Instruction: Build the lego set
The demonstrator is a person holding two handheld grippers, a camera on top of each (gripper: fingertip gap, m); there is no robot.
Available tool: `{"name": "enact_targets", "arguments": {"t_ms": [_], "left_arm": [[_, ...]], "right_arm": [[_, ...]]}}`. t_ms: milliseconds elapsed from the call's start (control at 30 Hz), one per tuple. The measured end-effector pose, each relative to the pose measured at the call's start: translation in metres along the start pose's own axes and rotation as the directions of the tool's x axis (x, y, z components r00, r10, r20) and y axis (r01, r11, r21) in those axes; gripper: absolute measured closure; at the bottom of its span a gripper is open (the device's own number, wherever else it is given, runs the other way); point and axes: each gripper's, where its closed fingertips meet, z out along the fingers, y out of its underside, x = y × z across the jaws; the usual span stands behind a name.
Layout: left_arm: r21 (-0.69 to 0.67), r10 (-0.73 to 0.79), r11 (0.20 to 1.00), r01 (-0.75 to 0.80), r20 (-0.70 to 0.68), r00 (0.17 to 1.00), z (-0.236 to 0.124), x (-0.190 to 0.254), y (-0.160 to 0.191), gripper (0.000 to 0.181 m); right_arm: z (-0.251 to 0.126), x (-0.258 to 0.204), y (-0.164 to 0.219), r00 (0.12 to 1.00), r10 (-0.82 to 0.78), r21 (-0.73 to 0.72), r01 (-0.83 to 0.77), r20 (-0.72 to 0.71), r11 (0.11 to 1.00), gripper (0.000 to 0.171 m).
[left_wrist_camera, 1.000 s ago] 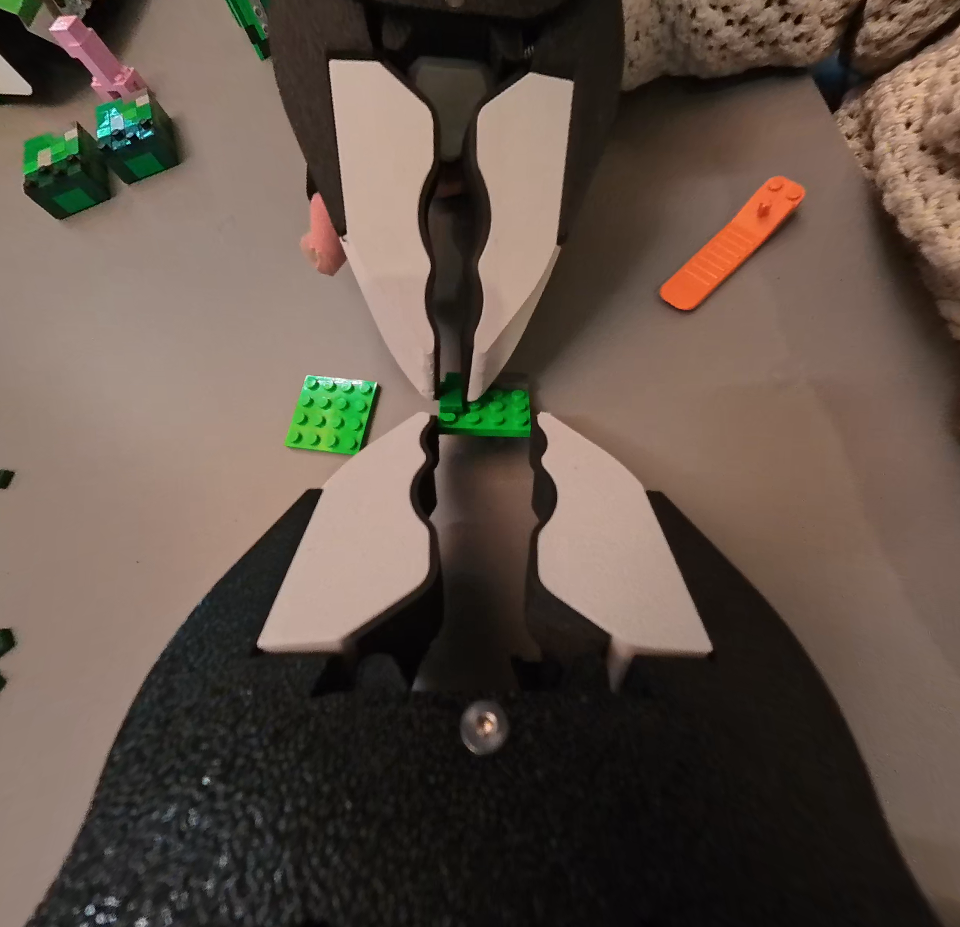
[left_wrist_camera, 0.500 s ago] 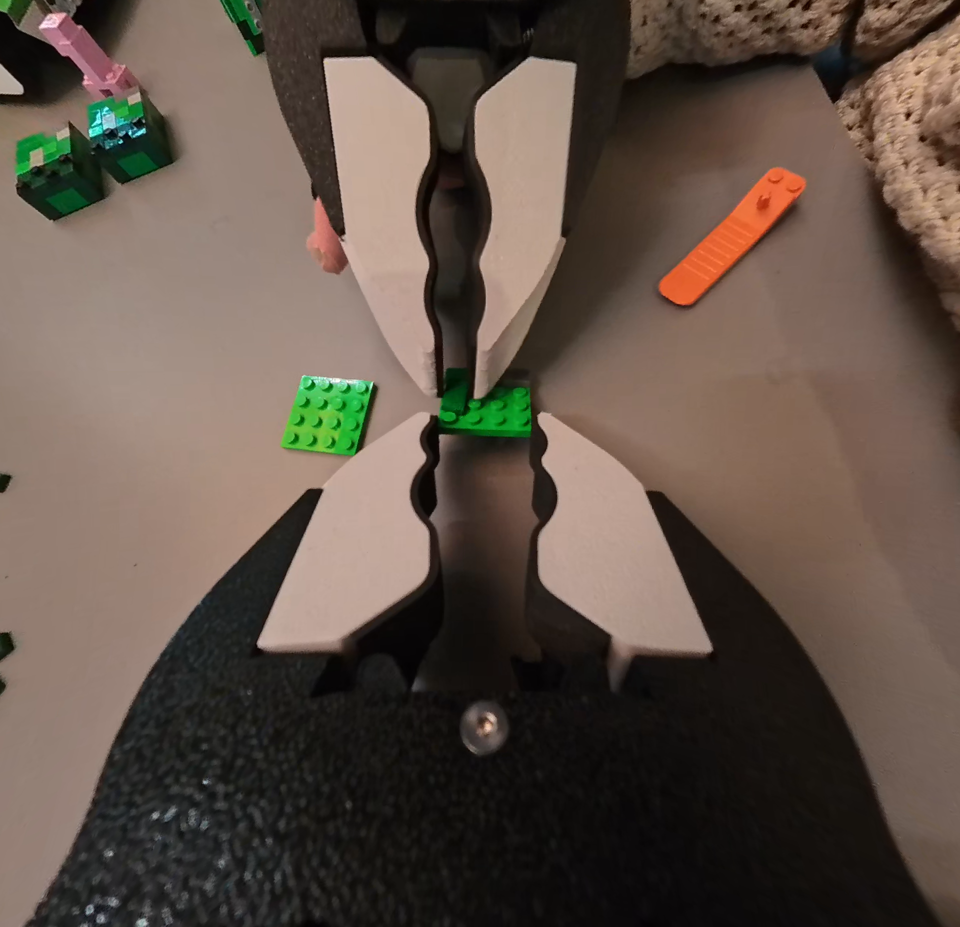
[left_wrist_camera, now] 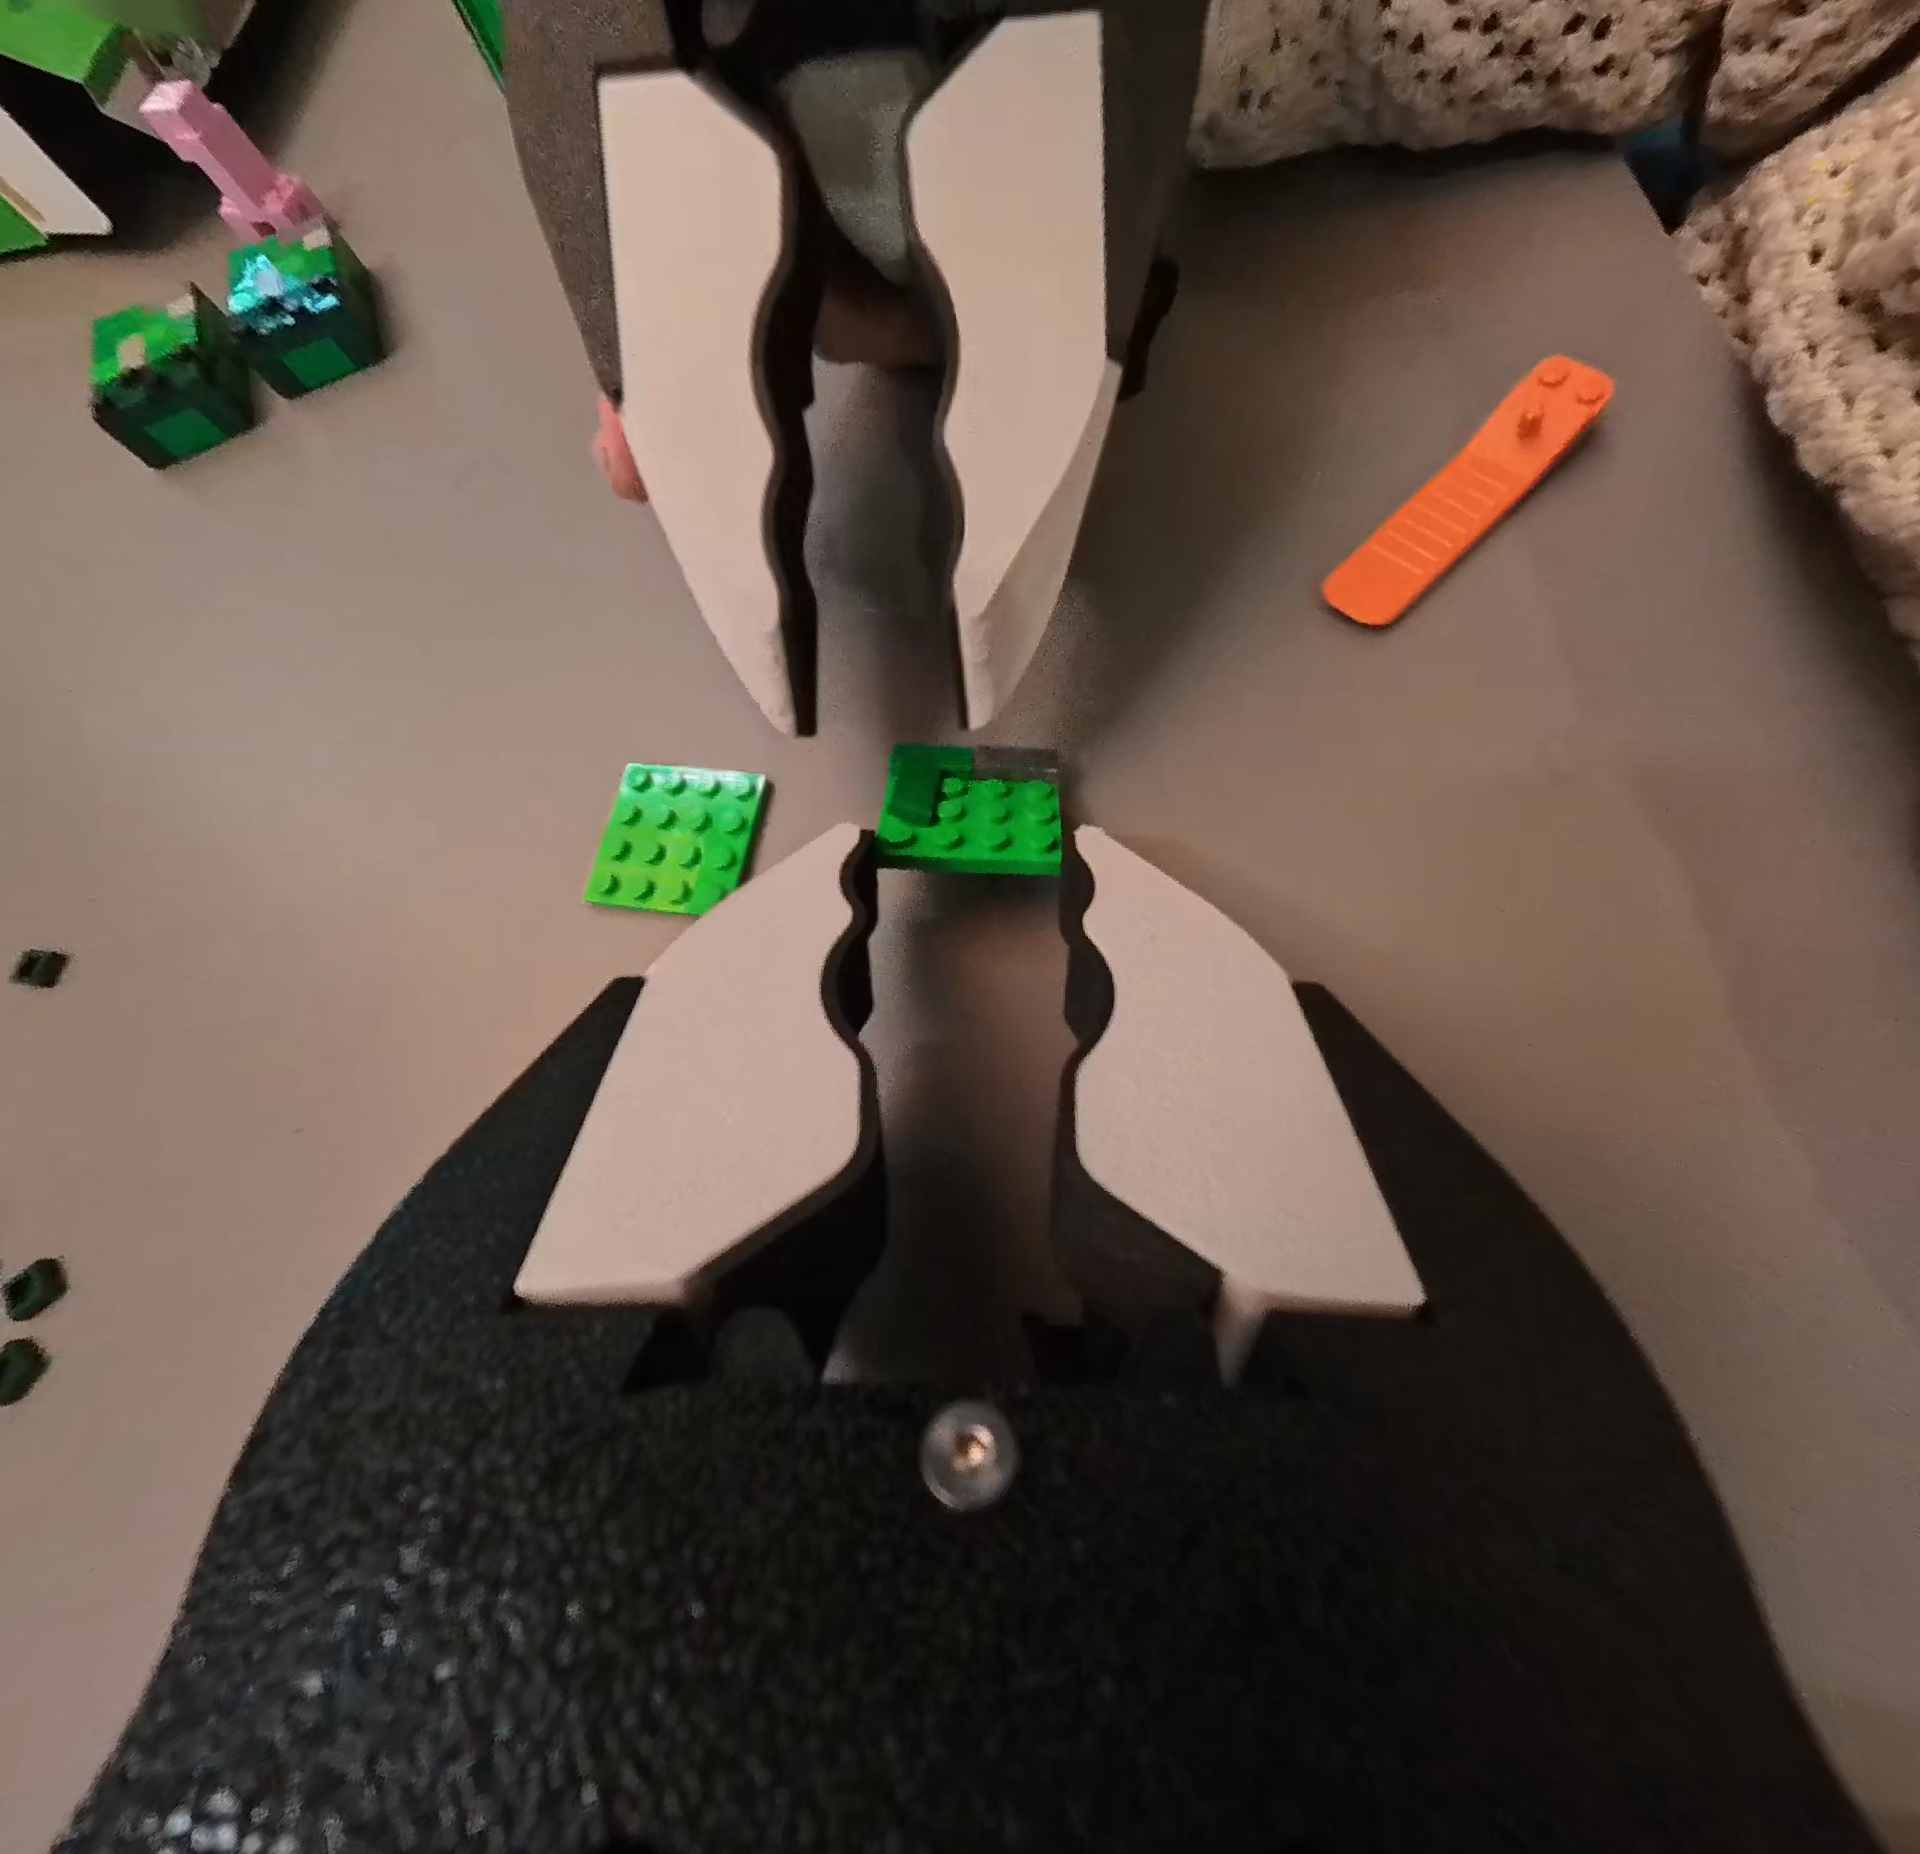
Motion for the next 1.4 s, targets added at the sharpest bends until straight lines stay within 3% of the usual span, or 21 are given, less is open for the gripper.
{"name": "enact_targets", "arguments": {"t_ms": [100, 200, 433, 1067, 1400], "left_arm": [[0.063, 0.026, 0.998, -0.027, 0.027, 0.999, -0.004, -0.003, -0.008, 0.147], [0.128, 0.055, 0.990, -0.057, 0.016, 0.998, -0.008, 0.002, -0.017, 0.147], [0.243, 0.134, 0.963, -0.121, -0.037, 0.990, -0.014, 0.020, -0.034, 0.147], [0.257, 0.201, 0.952, -0.167, -0.112, 0.973, -0.013, 0.039, -0.034, 0.147], [0.258, 0.255, 0.941, -0.221, -0.106, 0.961, -0.012, 0.044, -0.033, 0.147]], "right_arm": [[-0.005, -0.003, -0.004, 0.963, 0.243, 0.034, -0.248, 0.118, 0.968, 0.136], [-0.008, -0.010, -0.010, 0.865, 0.438, 0.036, -0.460, 0.244, 0.887, 0.136], [-0.018, -0.029, -0.014, 0.627, 0.642, -0.015, -0.710, 0.441, 0.704, 0.132], [-0.012, -0.052, -0.015, 0.569, 0.625, -0.143, -0.668, 0.534, 0.730, 0.161], [-0.013, -0.057, -0.015, 0.505, 0.643, -0.206, -0.672, 0.576, 0.711, 0.163]]}}
